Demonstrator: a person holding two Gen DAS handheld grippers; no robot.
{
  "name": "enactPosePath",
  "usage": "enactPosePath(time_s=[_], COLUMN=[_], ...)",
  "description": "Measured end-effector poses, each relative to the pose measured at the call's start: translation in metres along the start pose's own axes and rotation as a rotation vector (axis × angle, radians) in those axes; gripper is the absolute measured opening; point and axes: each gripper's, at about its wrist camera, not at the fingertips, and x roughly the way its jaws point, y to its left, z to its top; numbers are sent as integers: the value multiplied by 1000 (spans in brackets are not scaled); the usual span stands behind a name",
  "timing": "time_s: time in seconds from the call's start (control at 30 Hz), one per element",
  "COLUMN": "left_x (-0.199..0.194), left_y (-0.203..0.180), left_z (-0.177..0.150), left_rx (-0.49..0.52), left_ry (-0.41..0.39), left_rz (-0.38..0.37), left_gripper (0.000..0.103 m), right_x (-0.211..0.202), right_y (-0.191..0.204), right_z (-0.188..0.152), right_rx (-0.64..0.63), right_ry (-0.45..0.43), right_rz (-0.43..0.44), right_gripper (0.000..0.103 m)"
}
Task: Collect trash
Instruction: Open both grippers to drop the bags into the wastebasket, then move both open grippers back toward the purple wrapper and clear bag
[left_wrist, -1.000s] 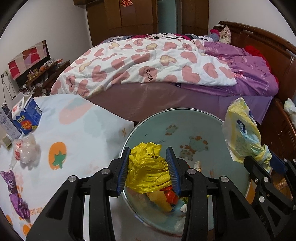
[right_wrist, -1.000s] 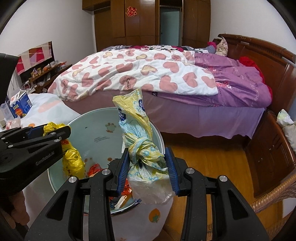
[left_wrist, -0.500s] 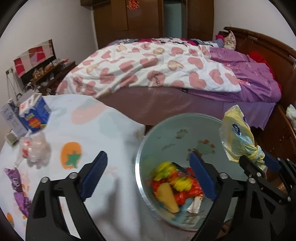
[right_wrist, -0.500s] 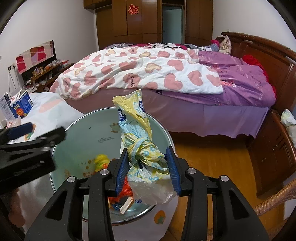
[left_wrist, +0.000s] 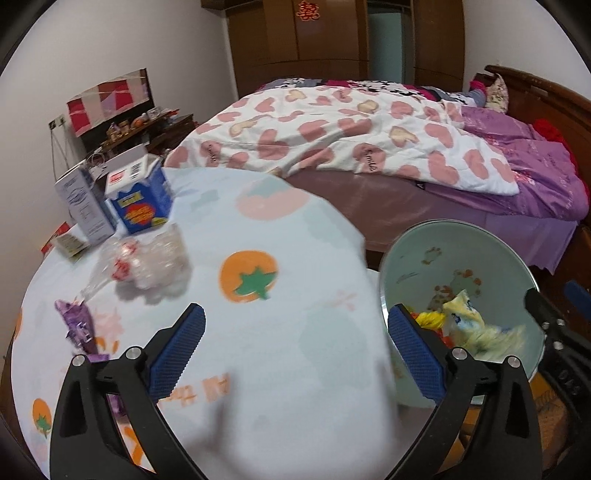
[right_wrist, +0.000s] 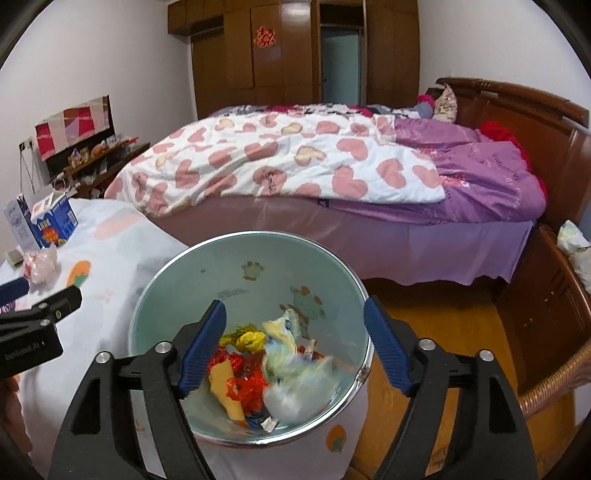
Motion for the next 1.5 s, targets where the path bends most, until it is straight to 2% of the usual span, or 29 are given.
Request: enactPosePath(time_s=[0.17,0.73,0.9,1.13,1.5], left_x=[-9,-44,-50,-48,-49], left_y=[19,83,103,137,208], left_z=[-13,-52,-61,-78,-110], left_rx=[-33,-96,-115,-161,-270], left_ry=[9,-10,-16,15,48], left_rz=[6,44,67,111,181], left_gripper=[97,97,97,97,97], right_x=[-15,-50,-52,-50,-44], right_y=[15,89,110,139,186], right_z=[-5,-22,-25,-33,-43], right_rx=[28,-10,-30,-59,-138], right_ry=[-16,-19,-10,9,44], right_rz=[20,115,133,159,227], right_gripper=[88,89,89,91,92])
